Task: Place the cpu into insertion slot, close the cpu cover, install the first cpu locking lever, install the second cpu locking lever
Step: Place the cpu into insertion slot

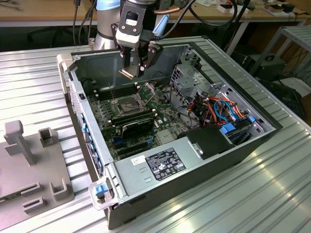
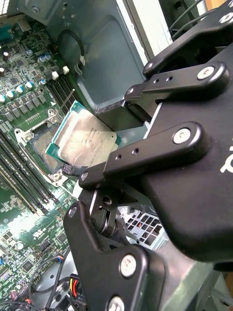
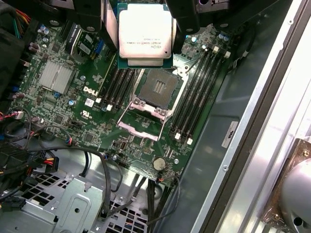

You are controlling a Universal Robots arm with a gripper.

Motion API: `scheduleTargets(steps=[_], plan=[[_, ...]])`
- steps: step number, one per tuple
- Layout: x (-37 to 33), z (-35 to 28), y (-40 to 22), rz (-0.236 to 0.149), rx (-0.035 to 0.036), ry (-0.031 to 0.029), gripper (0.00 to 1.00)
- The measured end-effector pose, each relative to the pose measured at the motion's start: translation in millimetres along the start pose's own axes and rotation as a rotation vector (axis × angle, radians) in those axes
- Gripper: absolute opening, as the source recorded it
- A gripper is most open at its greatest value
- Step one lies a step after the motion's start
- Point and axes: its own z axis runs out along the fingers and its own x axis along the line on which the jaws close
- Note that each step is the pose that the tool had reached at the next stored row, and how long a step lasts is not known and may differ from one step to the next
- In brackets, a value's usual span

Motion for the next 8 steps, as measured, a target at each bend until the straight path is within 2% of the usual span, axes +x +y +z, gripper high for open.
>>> scheduleTargets(steps=[8], plan=[[0.1, 0.5, 0.3, 0.001, -0.0003, 0.0002, 0.53]])
